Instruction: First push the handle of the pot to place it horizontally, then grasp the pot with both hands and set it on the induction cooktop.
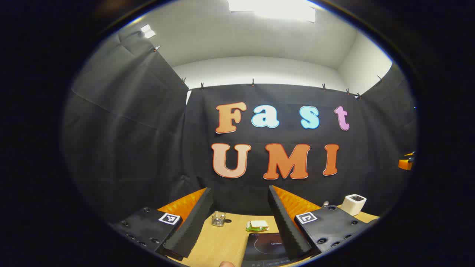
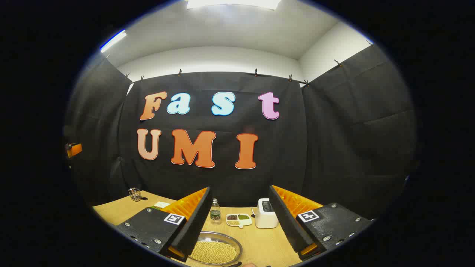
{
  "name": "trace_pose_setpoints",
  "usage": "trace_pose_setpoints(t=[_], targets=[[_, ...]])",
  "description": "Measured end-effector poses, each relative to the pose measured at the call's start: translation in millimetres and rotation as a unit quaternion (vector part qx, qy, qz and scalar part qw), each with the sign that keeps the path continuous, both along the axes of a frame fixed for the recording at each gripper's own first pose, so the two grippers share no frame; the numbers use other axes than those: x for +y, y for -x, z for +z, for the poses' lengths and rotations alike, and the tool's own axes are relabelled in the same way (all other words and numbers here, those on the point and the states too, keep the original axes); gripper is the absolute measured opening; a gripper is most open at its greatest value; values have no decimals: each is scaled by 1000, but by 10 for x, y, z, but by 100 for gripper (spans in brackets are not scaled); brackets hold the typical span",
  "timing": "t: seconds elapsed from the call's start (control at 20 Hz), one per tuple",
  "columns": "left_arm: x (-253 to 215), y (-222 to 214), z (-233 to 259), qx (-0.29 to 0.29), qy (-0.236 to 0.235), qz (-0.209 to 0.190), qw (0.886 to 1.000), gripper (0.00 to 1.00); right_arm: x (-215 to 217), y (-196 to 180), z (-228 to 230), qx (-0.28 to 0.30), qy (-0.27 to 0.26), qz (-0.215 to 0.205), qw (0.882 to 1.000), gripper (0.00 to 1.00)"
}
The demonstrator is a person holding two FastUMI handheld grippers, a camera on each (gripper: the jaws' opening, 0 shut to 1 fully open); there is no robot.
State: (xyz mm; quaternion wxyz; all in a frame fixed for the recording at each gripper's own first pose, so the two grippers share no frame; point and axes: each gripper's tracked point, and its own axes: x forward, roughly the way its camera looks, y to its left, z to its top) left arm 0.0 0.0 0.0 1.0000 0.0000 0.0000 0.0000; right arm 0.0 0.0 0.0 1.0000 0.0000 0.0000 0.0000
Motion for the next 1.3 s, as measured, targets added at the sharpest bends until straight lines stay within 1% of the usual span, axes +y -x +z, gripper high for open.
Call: trace_pose_setpoints(t=[0.1, 0.15, 0.2, 0.3, 0.45, 0.6, 0.75, 0.85, 1.0, 1.15, 1.2, 1.25, 1.3], targets=[[-43, 29, 1, 11, 30, -13, 999, 99, -12, 23, 17, -2, -3, 1, 1000, 95], [-36, 26, -32, 17, 36, -18, 999, 99, -18, 25, 25, -3, -3, 0, 1000, 95], [13, 24, -59, 20, 25, -14, 999, 96, -18, 36, 23, -3, -1, -1, 1000, 95], [70, 37, -100, 22, -4, -2, 1000, 97, -4, 30, 21, -3, -2, -1, 1000, 95], [-40, 73, -48, 18, -11, -12, 1000, 99, -7, 50, 41, -4, -3, 0, 1000, 95], [-35, 88, 95, -6, -34, -4, 999, 98, -4, 45, 29, -6, -2, -3, 1000, 95], [-72, 122, 180, -23, -35, 0, 999, 99, -14, 56, 48, -8, -13, 2, 1000, 95], [-71, 127, 149, -21, -34, 0, 999, 99, -30, 69, 58, -11, -22, 5, 1000, 95], [-56, 121, 107, -15, -31, 2, 999, 99, -42, 65, 48, -13, -23, 5, 1000, 95], [-47, 99, 78, -13, -31, 5, 999, 99, -6, 72, 52, -14, -25, 13, 1000, 95], [-37, 85, 67, -12, -30, 6, 999, 99, 6, 67, 44, -14, -25, 17, 999, 94], [-40, 73, 62, -10, -30, 7, 999, 99, 27, 59, 35, -15, -24, 19, 999, 91], [-35, 73, 42, -10, -30, 7, 999, 99, 51, 52, 15, -14, -23, 21, 999, 94]])
